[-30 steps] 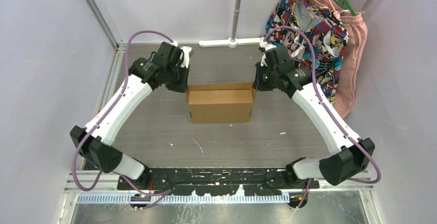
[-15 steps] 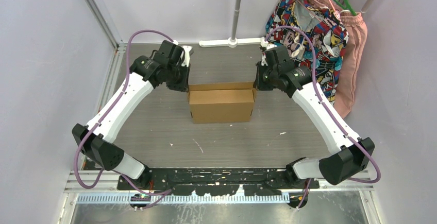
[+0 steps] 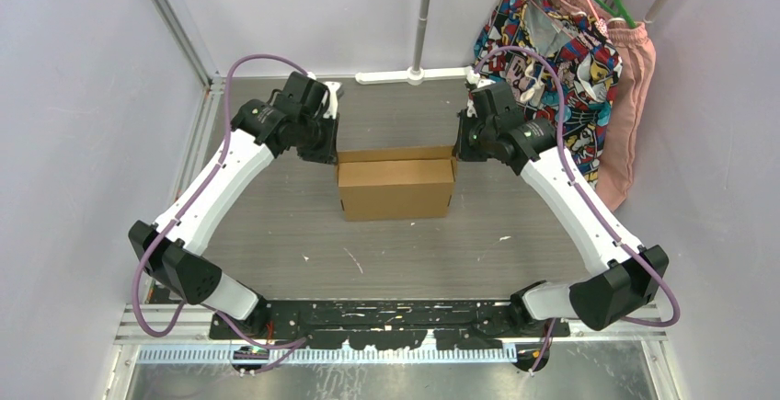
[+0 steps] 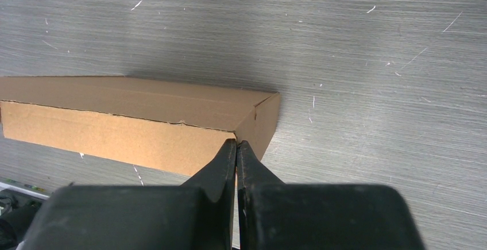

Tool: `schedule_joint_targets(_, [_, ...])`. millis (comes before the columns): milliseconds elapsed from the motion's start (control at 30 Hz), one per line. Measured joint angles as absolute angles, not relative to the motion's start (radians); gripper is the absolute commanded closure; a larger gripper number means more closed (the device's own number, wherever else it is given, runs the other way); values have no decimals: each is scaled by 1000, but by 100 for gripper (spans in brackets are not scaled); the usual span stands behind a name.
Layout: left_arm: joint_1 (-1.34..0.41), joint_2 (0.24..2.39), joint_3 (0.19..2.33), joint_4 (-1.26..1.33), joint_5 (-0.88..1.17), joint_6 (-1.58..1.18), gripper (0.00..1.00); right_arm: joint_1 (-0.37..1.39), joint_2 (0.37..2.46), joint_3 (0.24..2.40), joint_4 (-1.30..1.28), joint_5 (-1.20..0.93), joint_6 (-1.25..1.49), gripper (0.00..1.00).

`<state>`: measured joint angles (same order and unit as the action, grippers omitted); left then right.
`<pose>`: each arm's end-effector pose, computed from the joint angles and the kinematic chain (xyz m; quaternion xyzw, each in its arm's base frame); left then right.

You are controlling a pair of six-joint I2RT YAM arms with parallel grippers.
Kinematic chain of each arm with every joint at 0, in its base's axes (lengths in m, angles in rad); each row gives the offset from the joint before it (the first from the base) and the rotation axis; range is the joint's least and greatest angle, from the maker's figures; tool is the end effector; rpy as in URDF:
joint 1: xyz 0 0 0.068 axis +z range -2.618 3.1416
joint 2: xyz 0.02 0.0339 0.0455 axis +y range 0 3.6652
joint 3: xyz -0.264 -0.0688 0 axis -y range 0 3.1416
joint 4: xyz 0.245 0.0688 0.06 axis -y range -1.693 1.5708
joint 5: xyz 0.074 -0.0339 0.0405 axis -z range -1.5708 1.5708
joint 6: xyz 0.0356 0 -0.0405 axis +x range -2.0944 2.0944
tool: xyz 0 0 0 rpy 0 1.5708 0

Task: Fold the paper box

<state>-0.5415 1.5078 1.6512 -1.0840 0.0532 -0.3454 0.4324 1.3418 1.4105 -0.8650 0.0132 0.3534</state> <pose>0.2577 -0.1572 0.3829 0.1012 0.9451 -0.1558 0.2690 0.2517 0.1157 0.3689 -0.0341 0.9253 0.1389 0.3512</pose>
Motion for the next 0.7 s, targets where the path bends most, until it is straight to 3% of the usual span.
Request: schedule_joint_targets(700, [-542, 1562, 1729, -1139, 26, -390, 100, 444, 1342, 1410, -864, 57, 398, 99])
